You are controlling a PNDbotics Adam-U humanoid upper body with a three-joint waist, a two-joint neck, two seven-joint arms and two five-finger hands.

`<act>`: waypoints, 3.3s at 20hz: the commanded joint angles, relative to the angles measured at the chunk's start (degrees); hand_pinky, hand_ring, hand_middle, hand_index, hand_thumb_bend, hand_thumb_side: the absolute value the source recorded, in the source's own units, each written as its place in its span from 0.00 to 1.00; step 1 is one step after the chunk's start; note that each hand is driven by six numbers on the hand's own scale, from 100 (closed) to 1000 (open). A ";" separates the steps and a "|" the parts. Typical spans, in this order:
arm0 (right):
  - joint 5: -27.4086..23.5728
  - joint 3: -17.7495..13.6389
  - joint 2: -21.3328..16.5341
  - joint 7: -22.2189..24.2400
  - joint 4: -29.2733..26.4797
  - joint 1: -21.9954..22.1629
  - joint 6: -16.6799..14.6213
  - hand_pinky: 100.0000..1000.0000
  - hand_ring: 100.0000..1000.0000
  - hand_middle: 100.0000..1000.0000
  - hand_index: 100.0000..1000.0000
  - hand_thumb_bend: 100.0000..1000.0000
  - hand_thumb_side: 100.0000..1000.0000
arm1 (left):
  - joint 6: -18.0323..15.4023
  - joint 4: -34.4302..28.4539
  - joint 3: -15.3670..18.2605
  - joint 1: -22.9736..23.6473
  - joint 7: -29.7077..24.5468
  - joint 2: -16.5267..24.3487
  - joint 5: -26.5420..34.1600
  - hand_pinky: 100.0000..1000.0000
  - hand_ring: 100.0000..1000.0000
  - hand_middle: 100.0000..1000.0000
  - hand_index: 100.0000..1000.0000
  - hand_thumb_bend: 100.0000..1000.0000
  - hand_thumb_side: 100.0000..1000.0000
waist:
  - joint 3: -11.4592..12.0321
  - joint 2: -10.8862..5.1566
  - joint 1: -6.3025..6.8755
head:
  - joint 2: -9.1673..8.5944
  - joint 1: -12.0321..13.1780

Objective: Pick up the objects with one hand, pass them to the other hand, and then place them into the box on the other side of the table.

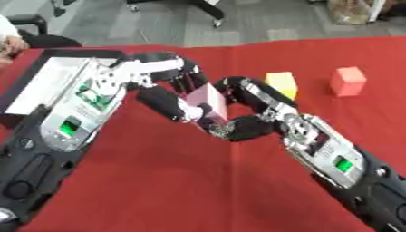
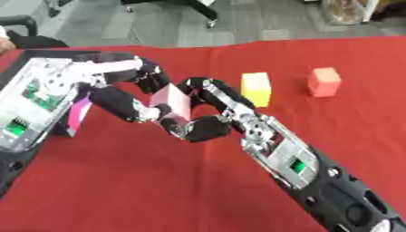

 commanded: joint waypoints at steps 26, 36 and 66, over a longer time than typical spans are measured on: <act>10.98 -1.49 -0.59 1.14 1.82 -0.19 -1.09 0.81 0.77 0.89 0.88 0.68 0.26 | 3.34 -3.76 2.69 -1.02 -4.37 4.11 -17.20 0.69 0.52 0.42 0.48 0.00 0.01 | -0.24 -0.37 0.94 | -0.12 0.17; 11.10 -1.55 -3.15 2.01 -1.09 1.08 -0.33 0.81 0.77 0.88 0.87 0.65 0.25 | 7.88 -1.74 12.05 0.61 4.71 14.65 -15.06 0.70 0.51 0.42 0.48 0.00 0.00 | -0.71 0.07 0.04 | -0.12 1.85; 2.65 -8.68 -8.29 -4.44 -13.04 0.81 -2.46 0.81 0.75 0.87 0.85 0.57 0.21 | -1.32 41.39 21.21 -1.92 28.74 18.70 -6.37 0.72 0.56 0.48 0.55 0.00 0.09 | -4.05 3.25 -3.66 | -0.12 11.08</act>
